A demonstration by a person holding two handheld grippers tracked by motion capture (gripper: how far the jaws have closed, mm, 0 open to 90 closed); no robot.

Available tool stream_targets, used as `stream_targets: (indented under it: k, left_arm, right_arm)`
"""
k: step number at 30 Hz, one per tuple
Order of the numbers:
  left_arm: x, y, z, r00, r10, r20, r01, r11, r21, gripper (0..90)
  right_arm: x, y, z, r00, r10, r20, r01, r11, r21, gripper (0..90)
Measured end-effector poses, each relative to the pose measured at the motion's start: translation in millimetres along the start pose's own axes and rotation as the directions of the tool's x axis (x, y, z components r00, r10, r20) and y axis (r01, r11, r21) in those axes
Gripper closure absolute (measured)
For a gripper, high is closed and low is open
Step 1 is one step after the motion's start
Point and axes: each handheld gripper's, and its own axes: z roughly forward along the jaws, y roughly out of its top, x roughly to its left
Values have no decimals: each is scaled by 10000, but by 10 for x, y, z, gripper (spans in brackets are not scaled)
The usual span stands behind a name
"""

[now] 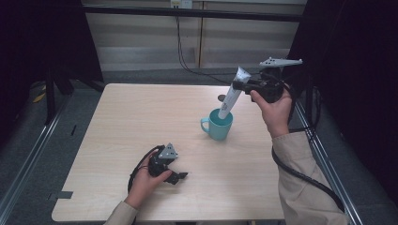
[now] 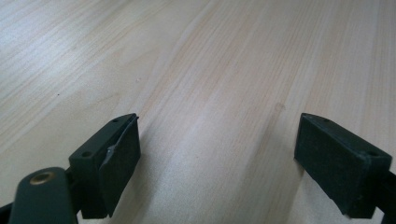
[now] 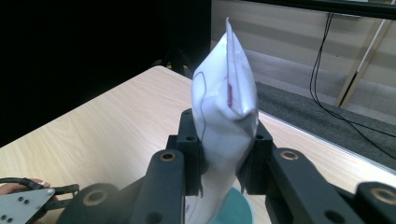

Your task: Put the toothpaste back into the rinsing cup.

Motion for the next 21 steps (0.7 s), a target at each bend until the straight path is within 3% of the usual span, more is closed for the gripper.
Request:
stream_targets:
  k: [21]
  left_arm:
    - [0,-1,1,10000,22,-30,-22,10000,-11,141]
  right_arm:
    - [-82,-162,232,9993,69,372,-76,9998,184,734]
